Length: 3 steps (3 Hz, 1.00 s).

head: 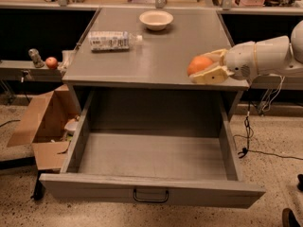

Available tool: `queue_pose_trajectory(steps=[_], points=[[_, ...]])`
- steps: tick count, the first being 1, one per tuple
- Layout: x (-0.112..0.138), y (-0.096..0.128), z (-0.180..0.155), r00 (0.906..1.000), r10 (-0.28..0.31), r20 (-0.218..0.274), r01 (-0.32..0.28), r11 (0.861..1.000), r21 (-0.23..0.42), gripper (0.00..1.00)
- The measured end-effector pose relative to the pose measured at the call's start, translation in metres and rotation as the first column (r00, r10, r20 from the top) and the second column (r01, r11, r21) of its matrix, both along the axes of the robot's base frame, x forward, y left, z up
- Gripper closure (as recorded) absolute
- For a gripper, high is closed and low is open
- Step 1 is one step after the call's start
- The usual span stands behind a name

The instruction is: Pick orange from top drawer and place on counter

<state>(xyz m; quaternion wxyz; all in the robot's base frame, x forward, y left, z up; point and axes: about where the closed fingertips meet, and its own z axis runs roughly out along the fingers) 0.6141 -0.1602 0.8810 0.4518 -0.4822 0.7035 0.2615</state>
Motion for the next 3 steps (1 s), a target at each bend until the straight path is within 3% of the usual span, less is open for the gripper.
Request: queue_pose_trajectory(steps=[2,3], points=[[0.097,-0.027,-0.001,0.9847,-0.174,0.001,0.174,0.982,0.070,1.00],[0.133,-0.032,-0.008,0.9764,-0.215,-0.016,0.216,0.975,0.059,1.00]])
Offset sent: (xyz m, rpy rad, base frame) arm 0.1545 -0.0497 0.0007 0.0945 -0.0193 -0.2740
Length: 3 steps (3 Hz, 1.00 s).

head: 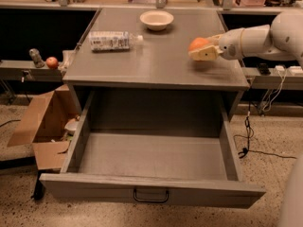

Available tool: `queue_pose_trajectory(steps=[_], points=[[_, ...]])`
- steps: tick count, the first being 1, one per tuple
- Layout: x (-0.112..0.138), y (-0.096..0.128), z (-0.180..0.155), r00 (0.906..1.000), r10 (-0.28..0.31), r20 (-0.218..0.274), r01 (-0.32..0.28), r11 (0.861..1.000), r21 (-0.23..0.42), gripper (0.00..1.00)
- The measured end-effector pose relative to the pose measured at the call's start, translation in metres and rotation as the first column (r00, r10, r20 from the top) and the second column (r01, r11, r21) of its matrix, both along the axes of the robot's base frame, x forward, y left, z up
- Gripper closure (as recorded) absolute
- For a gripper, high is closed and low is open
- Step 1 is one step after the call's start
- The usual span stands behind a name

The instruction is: Pick orange from top drawer and place on counter

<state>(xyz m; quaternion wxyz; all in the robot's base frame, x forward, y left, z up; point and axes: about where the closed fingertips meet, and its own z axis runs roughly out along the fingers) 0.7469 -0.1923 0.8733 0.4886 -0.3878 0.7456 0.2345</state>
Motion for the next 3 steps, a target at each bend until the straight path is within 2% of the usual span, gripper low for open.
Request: queue_pose_trajectory(steps=[1,2,3], points=[[0.032,0.002,-0.010,0.9984,-0.023,-0.052,0.022,0.999,-0.033,0.97],[0.044,0.005,-0.018,0.9945,-0.028,-0.101,0.022,0.998,-0.059,0.74],[0.046,0.003,-0.015,0.9946,-0.030,-0.099,0.024,0.998,-0.061,0.43]])
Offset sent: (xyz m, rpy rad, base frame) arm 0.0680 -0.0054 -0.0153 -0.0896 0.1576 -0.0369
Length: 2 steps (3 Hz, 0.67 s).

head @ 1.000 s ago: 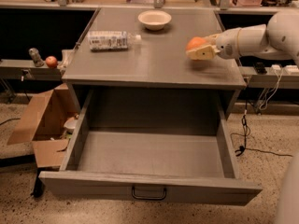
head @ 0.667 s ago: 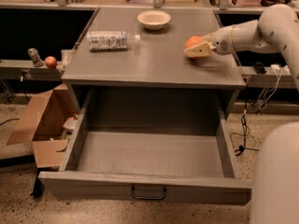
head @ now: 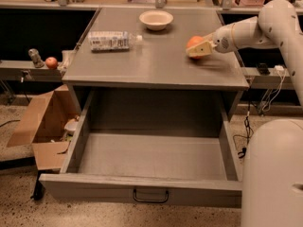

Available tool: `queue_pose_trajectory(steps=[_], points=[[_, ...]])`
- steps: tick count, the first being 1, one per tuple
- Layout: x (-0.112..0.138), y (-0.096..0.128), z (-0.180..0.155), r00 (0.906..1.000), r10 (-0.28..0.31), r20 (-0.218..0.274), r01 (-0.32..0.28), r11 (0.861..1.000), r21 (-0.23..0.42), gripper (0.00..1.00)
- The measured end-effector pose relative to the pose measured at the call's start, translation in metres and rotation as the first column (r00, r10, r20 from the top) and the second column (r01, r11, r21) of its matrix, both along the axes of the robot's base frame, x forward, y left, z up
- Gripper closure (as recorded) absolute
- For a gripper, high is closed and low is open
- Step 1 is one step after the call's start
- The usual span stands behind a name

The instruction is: Pick orange from top drawer and place on counter

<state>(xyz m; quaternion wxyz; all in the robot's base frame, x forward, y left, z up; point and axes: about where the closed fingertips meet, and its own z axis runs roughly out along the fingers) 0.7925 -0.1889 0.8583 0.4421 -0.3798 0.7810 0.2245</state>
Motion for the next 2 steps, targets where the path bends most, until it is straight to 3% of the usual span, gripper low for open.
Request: queue_pose_trajectory(steps=[2], points=[[-0.0010,0.0004,0.0043,0.9999,0.004,0.010,-0.004,1.000,0.011,0.00]])
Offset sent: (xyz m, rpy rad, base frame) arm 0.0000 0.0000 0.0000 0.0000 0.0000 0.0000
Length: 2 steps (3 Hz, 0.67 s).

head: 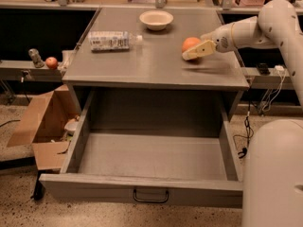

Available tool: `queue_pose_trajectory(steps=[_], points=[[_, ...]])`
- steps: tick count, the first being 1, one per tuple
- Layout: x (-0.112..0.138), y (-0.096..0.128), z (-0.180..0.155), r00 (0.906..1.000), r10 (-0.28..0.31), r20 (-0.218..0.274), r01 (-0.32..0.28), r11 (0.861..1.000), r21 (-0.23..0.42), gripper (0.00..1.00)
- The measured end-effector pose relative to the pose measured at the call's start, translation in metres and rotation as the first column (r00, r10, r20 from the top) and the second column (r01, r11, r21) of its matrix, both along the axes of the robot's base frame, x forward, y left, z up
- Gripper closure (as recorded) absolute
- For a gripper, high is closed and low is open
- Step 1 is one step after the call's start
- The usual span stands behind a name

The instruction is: Pick orange from top drawer and place on counter

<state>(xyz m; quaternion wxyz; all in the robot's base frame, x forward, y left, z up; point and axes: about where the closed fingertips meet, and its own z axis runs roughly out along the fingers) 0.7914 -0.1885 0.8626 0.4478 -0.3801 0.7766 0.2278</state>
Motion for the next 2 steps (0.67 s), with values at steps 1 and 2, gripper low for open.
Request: queue_pose_trajectory(steps=[1,2], points=[[-0.008,0.002,0.029,0.9972,0.025,0.071,-0.030,0.997,0.073,0.00],[-0.041,-0.002,0.100,0.9665,0.074,0.246,-0.116,0.980,0.163,0.00]])
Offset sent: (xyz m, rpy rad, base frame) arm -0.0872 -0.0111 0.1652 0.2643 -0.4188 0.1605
